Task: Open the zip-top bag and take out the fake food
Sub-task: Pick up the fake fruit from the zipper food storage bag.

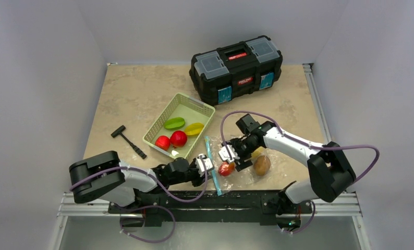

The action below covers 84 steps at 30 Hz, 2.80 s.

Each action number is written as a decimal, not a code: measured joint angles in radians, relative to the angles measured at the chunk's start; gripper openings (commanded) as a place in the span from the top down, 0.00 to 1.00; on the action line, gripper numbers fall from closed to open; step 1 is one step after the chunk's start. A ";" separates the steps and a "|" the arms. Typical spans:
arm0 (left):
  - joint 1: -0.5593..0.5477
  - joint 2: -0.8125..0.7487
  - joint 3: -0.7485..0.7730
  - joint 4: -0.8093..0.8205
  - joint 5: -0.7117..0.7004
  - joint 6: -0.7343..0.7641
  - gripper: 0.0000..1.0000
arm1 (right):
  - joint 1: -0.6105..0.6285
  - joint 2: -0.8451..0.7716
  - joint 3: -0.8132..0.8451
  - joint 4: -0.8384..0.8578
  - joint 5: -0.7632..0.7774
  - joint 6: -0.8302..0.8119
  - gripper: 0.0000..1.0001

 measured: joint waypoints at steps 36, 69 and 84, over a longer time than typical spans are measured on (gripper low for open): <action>-0.038 0.335 -0.058 0.555 -0.027 0.191 0.40 | -0.026 0.045 -0.011 0.040 -0.041 0.051 0.42; -0.045 0.359 0.009 0.528 -0.014 0.192 0.18 | -0.025 0.080 0.023 -0.029 -0.171 0.045 0.85; -0.046 0.446 0.068 0.538 -0.081 0.173 0.66 | -0.018 0.106 0.042 -0.043 -0.183 0.052 0.90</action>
